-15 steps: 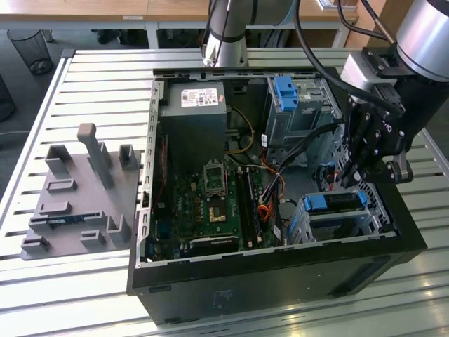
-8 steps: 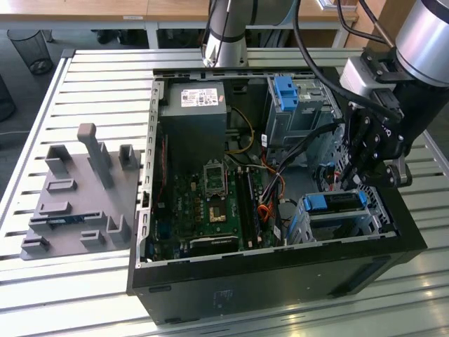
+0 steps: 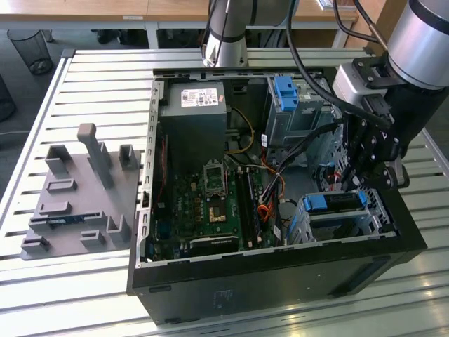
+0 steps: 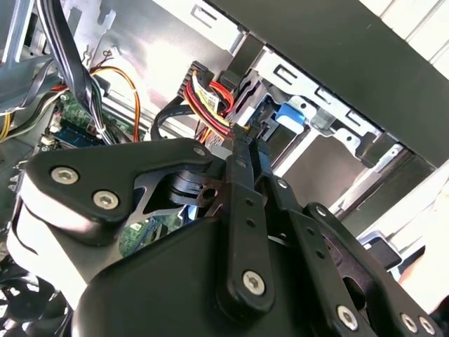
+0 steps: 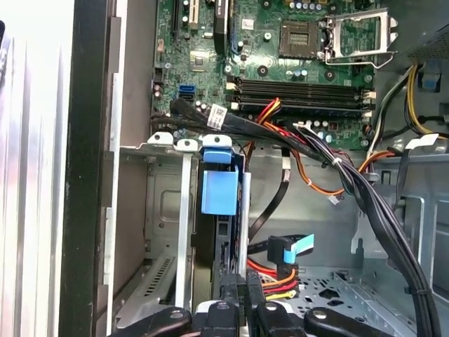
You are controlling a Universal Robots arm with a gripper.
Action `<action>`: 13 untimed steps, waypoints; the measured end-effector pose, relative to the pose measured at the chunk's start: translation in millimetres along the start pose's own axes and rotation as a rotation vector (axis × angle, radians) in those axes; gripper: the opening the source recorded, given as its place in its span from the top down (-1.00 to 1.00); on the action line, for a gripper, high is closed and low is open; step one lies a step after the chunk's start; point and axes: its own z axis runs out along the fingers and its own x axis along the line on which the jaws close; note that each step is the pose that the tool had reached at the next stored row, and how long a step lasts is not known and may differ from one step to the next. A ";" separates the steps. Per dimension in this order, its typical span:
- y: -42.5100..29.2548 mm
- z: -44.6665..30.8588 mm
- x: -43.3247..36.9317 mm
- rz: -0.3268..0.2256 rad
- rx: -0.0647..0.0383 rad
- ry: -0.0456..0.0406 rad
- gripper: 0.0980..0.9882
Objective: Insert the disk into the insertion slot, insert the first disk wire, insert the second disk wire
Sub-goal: 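Insert the first disk wire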
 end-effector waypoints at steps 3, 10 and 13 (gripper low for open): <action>0.3 1.3 0.9 0.002 0.001 0.0003 0.85; 1.1 2.8 2.8 0.005 0.001 0.0006 0.85; 1.2 3.4 3.8 0.014 0.001 0.0005 0.85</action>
